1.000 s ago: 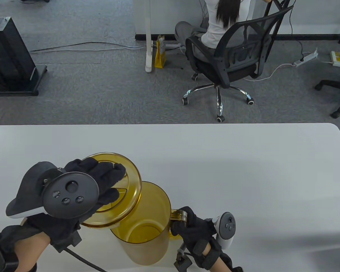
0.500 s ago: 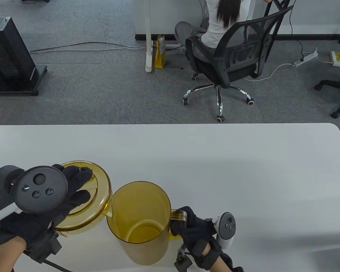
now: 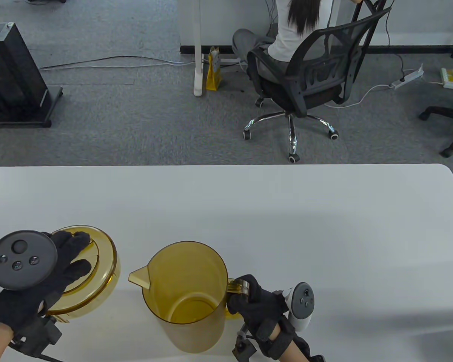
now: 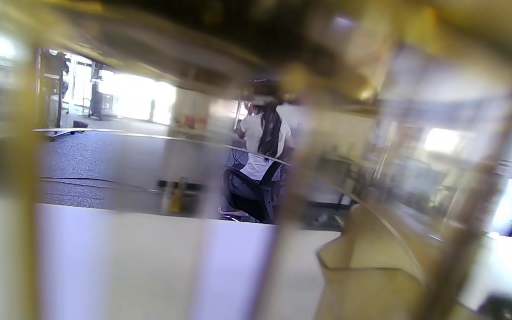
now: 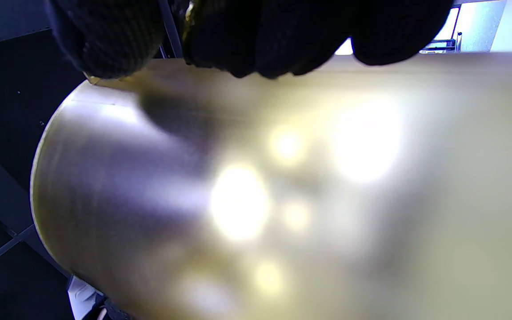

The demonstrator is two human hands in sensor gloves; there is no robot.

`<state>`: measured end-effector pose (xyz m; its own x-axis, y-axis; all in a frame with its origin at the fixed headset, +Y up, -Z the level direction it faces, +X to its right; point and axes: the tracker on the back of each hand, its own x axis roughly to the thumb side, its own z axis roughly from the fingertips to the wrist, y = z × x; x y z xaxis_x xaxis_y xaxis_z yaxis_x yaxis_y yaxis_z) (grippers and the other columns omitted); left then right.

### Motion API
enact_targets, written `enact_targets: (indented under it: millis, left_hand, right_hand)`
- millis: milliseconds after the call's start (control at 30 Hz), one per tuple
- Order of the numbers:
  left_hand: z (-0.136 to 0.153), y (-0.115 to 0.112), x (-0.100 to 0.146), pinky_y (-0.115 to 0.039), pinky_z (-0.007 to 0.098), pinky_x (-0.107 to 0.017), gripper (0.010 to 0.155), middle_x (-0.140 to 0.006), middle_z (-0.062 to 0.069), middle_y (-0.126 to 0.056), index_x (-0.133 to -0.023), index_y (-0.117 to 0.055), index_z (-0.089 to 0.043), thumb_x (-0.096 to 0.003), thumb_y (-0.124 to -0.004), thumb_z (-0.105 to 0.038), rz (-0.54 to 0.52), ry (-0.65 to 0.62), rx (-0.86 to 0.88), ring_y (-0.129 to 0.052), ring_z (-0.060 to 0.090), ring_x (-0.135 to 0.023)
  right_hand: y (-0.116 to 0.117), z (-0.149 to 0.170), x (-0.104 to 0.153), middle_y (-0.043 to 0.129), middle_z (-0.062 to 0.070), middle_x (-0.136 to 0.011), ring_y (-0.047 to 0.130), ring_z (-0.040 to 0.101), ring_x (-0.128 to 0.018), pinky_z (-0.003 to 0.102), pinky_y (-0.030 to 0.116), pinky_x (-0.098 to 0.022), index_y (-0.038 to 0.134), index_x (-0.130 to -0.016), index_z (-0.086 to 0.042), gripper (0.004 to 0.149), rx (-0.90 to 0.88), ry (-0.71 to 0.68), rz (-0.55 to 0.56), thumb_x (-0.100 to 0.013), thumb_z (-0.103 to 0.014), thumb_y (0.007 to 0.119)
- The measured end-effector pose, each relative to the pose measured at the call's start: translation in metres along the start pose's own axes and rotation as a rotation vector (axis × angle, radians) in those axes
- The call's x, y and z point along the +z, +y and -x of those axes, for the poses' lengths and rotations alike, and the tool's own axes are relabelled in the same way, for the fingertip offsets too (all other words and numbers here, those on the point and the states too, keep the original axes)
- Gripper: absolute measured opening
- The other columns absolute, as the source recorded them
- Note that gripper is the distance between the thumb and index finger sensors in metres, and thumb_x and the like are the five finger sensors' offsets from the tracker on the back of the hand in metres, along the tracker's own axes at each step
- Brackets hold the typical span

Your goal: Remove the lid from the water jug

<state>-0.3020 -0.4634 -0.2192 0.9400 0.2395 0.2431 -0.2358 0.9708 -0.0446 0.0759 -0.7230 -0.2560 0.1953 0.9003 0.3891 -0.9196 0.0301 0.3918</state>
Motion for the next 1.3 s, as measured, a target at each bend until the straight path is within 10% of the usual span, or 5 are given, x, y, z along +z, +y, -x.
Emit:
enact_targets:
  millis: [367,1300]
  left_hand:
    - [0.027,-0.035,0.0,-0.066,0.051,-0.055,0.057,-0.081,0.027,-0.081,-0.095,-0.075,-0.003,-0.043,-0.087,-0.024,0.067,0.055,-0.077,-0.078,0.038,-0.064]
    - [0.072,-0.218,-0.042,-0.073,0.044,-0.05,0.058,-0.079,0.02,-0.084,-0.095,-0.071,-0.007,-0.0452,-0.08,-0.033,0.253,-0.038,-0.056,-0.083,0.03,-0.061]
  right_hand:
    - [0.0,0.0,0.0,0.085,0.007,-0.051,0.085,0.024,-0.037,0.048,0.074,-0.038,0.076,-0.078,-0.014,0.05,0.0,-0.001,-0.001,-0.05,-0.055,0.077]
    - [0.0,0.0,0.0,0.086,0.007,-0.05,0.086,0.024,-0.035,0.048,0.074,-0.036,0.079,-0.076,-0.014,0.049,-0.012,-0.005,0.011,-0.049,-0.055,0.078]
